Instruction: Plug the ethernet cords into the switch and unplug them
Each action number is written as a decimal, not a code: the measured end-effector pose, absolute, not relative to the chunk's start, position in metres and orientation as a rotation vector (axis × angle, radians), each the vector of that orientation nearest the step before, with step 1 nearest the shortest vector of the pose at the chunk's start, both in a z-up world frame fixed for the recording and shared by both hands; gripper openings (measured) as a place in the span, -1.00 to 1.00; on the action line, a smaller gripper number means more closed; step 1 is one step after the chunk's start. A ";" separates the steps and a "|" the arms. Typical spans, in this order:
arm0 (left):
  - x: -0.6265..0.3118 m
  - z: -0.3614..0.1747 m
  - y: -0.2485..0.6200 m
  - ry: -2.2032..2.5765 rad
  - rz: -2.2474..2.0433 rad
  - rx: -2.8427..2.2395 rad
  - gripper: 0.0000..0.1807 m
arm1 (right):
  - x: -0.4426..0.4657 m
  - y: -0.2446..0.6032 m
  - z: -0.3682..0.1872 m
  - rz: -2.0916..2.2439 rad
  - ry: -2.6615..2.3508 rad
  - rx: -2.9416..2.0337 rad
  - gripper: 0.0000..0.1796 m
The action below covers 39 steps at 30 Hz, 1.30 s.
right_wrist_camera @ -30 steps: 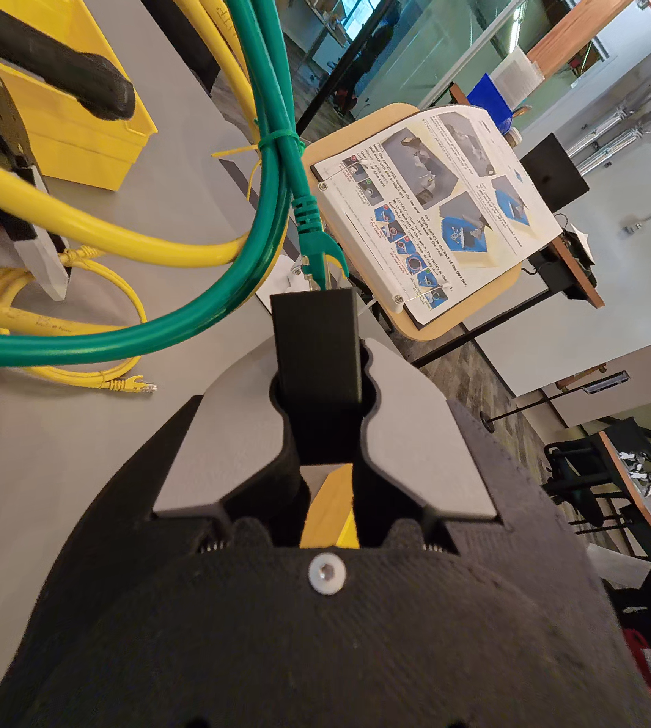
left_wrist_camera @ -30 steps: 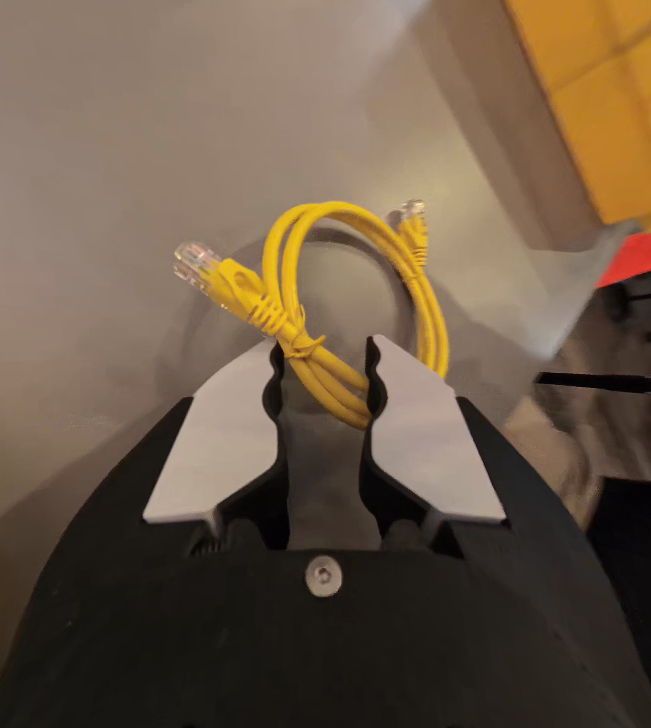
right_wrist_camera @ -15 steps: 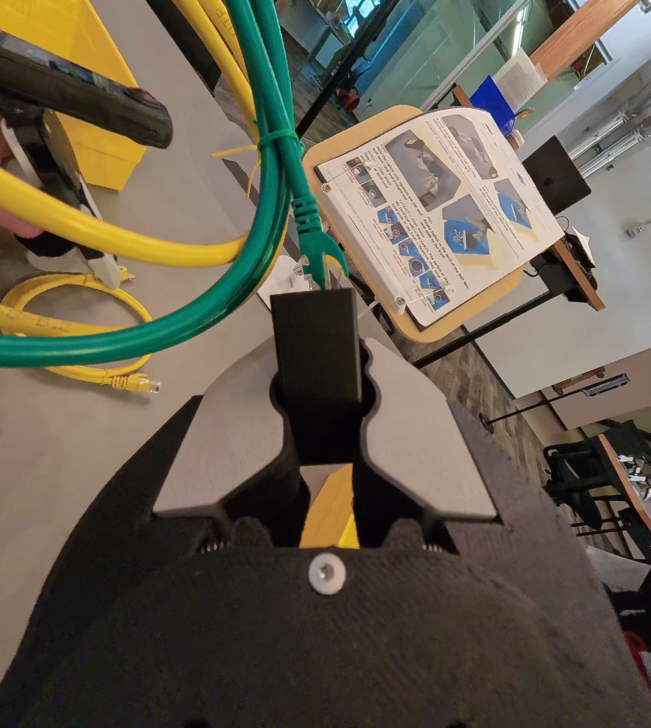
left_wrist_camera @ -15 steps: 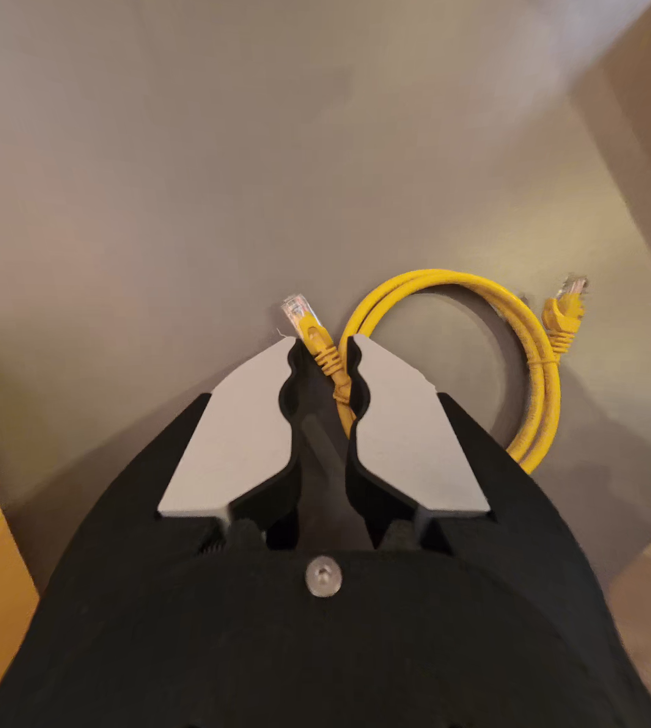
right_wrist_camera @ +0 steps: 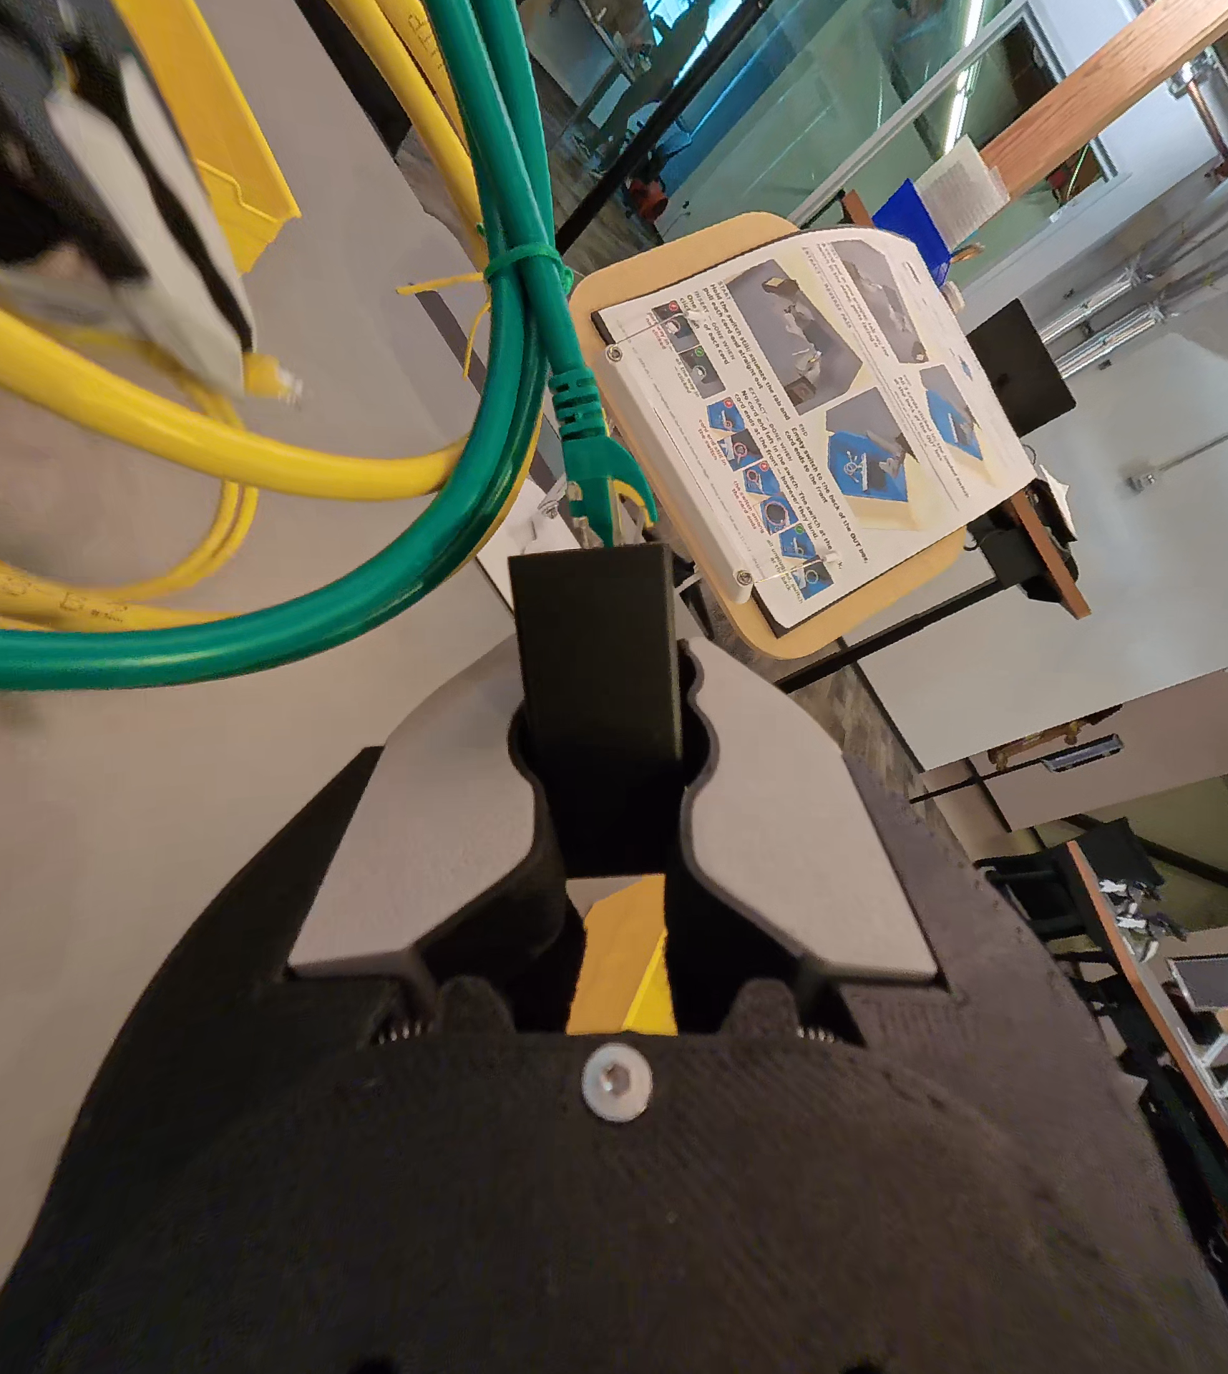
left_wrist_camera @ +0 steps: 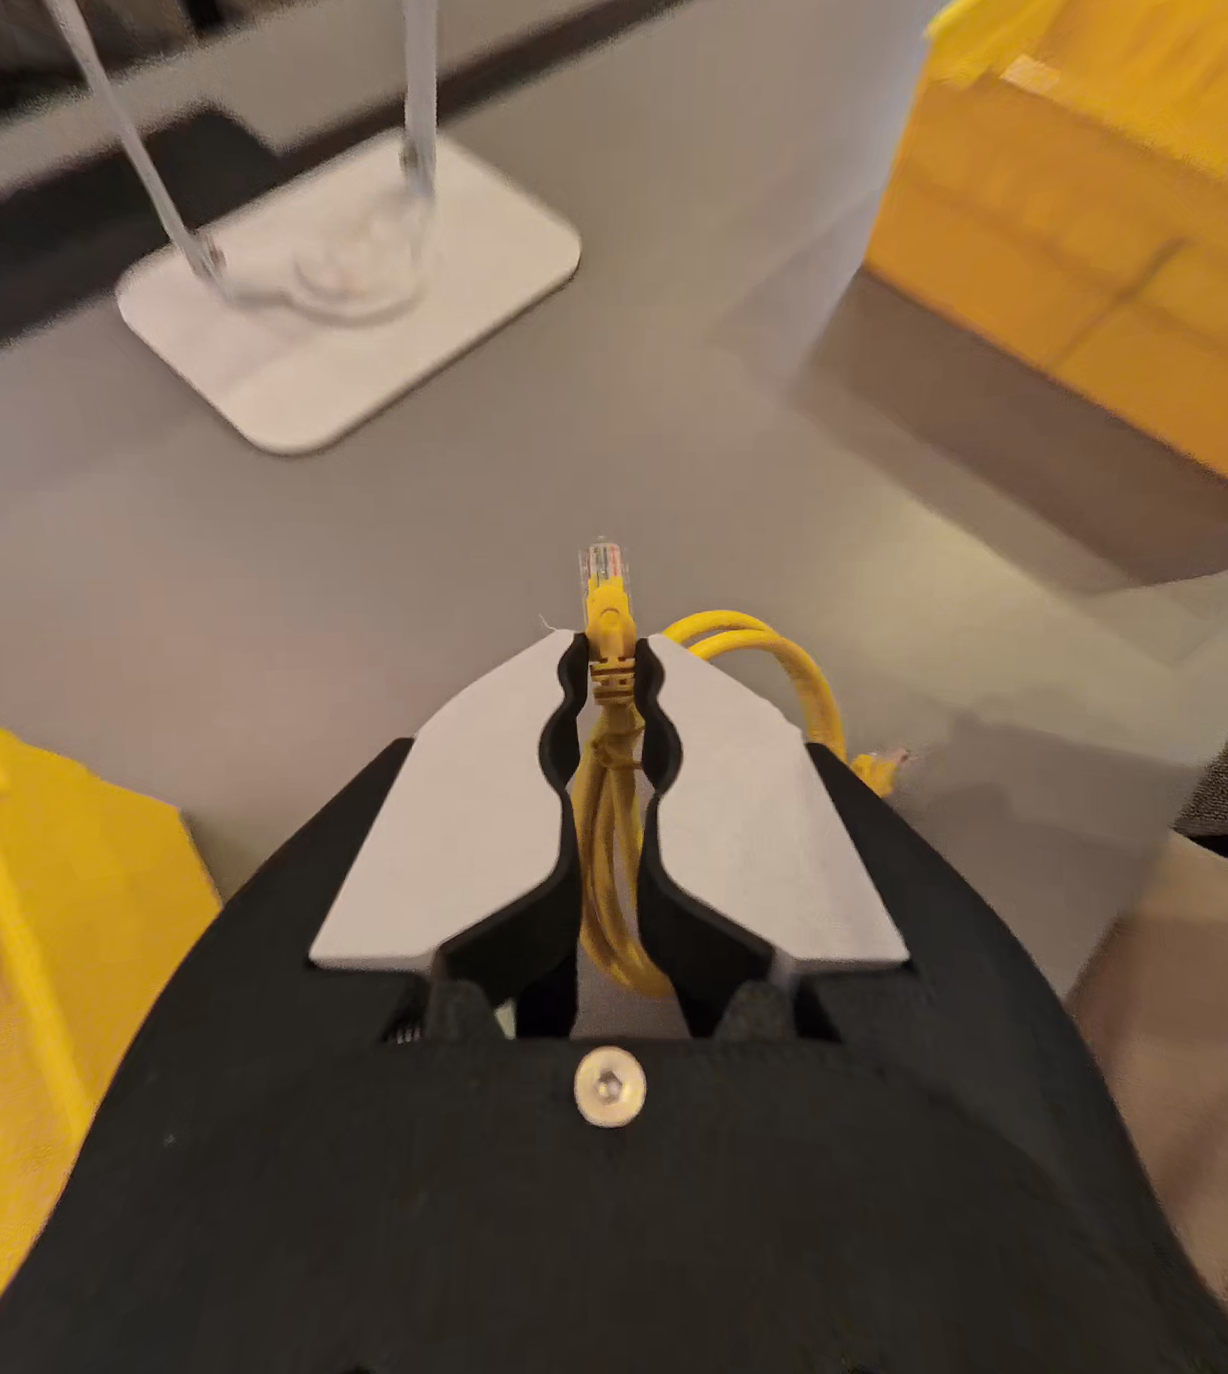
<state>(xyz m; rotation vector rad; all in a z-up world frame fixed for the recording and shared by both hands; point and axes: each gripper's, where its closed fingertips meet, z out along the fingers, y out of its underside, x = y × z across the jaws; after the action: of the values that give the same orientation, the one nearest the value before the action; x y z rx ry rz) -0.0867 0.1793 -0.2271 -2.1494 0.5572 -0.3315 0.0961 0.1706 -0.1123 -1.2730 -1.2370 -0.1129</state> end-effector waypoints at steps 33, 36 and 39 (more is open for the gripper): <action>0.022 -0.126 0.084 1.612 -0.312 -2.119 -0.87 | 0.055 0.155 -0.128 -0.481 -1.425 -0.988 -0.66; 0.028 -0.125 0.081 1.644 -0.348 -2.092 -0.87 | 0.054 0.153 -0.127 -0.489 -1.425 -0.971 -0.66; 0.029 -0.121 0.085 1.628 -0.350 -2.042 -0.87 | 0.055 0.152 -0.125 -0.488 -1.419 -0.967 -0.66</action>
<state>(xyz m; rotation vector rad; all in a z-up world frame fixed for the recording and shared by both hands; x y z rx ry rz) 0.0287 0.0852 -0.1215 -2.0418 1.6279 -0.3503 0.0546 0.1525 -0.1249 -0.9672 -1.4189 -0.4878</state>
